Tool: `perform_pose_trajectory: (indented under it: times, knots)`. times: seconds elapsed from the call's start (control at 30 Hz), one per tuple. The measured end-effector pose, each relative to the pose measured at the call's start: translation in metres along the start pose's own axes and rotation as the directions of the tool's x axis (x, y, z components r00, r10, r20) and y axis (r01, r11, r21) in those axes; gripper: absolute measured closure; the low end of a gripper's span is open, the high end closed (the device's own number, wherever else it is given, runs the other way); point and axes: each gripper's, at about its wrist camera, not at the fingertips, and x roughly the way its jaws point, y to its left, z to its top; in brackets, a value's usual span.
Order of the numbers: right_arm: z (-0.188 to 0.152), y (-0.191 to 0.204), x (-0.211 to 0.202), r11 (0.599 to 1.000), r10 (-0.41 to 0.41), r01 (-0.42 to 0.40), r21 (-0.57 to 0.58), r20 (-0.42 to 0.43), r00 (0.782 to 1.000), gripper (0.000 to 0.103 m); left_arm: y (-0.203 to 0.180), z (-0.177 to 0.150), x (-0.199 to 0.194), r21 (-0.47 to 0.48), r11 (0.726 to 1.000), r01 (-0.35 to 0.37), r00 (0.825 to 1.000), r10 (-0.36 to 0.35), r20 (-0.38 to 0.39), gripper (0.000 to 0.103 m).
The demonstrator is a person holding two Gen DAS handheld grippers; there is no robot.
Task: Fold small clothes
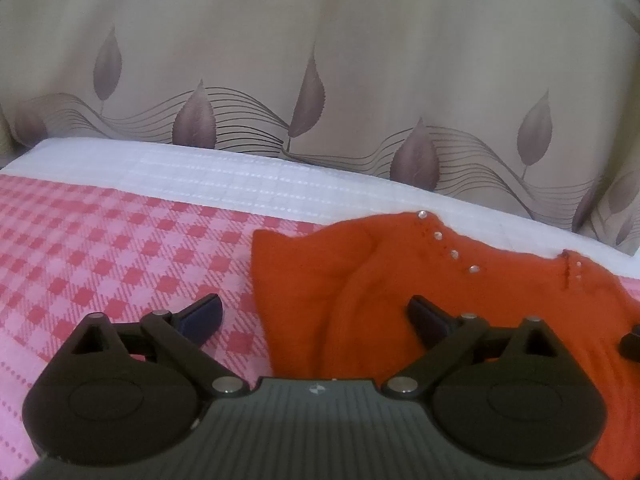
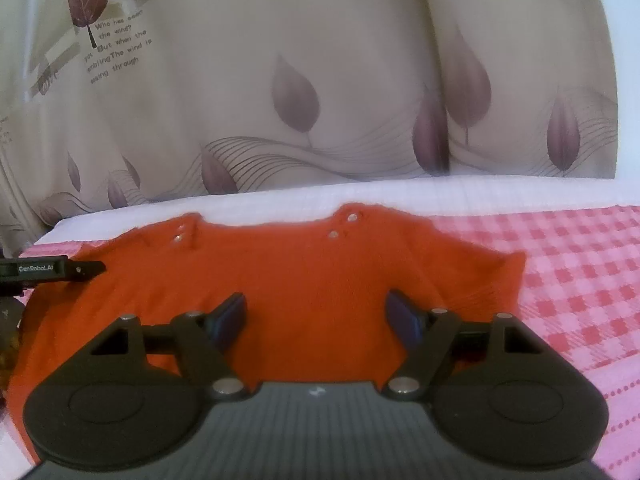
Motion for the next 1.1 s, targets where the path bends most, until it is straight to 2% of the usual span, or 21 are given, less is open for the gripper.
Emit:
perform_pose_trajectory:
  times: [0.2,0.33,0.57,0.7,0.8,0.87,1.0,1.1]
  knots:
    - [-0.002,0.013,0.003,0.996,-0.061,0.061,-0.071,-0.008,0.998,0.026,-0.002,-0.001,0.000,0.010,1.000,-0.016,1.000,0.016,0.002,0.004]
    - [-0.002,0.017,0.005,0.993,-0.075,0.073,-0.096,-0.012,0.997,0.024,-0.003,-0.001,0.000,0.019,0.999,-0.030,1.000,0.030,0.000,0.002]
    - [-0.001,0.017,0.004,0.993,-0.039,0.037,-0.109,-0.012,0.999,0.009,-0.003,0.003,0.002,0.018,0.999,-0.026,0.999,0.027,-0.028,0.000]
    - [0.000,0.013,0.003,0.996,-0.012,0.011,-0.091,-0.014,1.000,0.006,0.006,0.009,0.001,0.001,0.997,0.071,0.996,-0.071,-0.053,0.001]
    - [0.000,0.013,0.003,0.996,-0.013,0.012,-0.094,-0.013,1.000,0.006,0.018,0.014,0.000,-0.006,0.986,0.164,0.982,-0.164,-0.089,0.001]
    - [0.000,0.013,0.002,0.996,-0.012,0.011,-0.092,-0.010,1.000,0.006,0.029,0.018,-0.001,-0.014,0.986,0.168,0.979,-0.168,-0.111,0.004]
    - [0.000,0.011,0.001,0.996,-0.008,0.008,-0.087,-0.002,1.000,0.006,0.050,0.023,0.001,-0.058,0.970,0.236,0.960,-0.242,-0.138,0.009]
    - [0.000,0.011,0.001,0.997,-0.005,0.005,-0.082,0.002,1.000,0.006,0.047,0.023,0.002,0.015,0.960,0.278,0.948,-0.272,-0.164,0.009]
